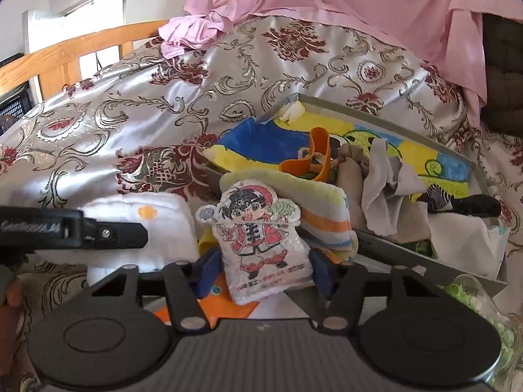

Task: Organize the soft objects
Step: 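Lift the white towel and cartoon packet and carry them over the painting tray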

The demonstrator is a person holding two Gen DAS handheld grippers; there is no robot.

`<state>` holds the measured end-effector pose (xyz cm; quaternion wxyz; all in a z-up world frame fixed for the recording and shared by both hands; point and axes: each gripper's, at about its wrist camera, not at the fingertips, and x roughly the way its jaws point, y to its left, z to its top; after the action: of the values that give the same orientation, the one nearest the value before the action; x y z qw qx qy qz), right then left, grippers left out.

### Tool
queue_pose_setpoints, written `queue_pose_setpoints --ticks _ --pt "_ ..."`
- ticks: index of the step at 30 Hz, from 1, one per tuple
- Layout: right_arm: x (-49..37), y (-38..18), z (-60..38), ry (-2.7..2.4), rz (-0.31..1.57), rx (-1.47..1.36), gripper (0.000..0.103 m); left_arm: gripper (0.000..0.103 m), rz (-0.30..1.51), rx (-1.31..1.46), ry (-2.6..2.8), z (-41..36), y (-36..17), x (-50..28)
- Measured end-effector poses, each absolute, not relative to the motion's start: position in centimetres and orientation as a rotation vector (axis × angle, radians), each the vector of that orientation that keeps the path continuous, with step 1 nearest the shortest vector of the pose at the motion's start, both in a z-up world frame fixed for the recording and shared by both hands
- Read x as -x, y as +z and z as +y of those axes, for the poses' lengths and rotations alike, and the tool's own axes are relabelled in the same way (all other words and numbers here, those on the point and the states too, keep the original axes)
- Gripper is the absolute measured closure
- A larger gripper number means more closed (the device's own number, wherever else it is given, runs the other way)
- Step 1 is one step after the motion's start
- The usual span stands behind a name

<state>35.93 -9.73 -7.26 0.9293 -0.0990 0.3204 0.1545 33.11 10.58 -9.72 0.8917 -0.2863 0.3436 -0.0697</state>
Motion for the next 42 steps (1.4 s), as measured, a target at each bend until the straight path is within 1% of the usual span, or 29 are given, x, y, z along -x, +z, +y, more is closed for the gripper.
queue_pose_setpoints --ticks 1,2,4,7,12,22,33,42 --pt "-35.8 -7.2 -9.7 0.315 0.653 0.207 0.041 0.048 0.715 0.605 -0.150 10.7 -9.8 -33.2" --pt "-35.8 -7.3 -9.6 0.318 0.653 0.206 0.041 0.049 0.720 0.612 -0.154 10.8 -9.8 -33.2" --pt "-35.6 -7.3 -9.7 0.330 0.657 0.200 0.041 0.058 0.727 0.614 -0.156 10.8 -9.9 -33.3" --pt "-35.2 -7.2 -9.6 0.346 0.661 0.200 0.042 0.064 0.736 0.583 -0.158 10.3 -9.8 -33.4" --pt "-34.1 -7.1 -9.4 0.363 0.648 0.206 0.042 0.069 0.729 0.540 -0.156 9.7 -9.0 -33.2" --pt "-30.9 -6.7 -9.8 0.361 0.639 0.249 0.043 0.071 0.687 0.448 -0.140 8.4 -6.6 -31.8" --pt "-27.6 -4.7 -11.2 0.340 0.518 0.273 0.043 0.072 0.570 0.334 -0.119 6.4 -2.9 -28.9" --pt "-26.8 -3.3 -12.9 0.286 0.439 0.239 0.043 0.072 0.478 0.255 -0.046 5.7 -0.2 -27.0"
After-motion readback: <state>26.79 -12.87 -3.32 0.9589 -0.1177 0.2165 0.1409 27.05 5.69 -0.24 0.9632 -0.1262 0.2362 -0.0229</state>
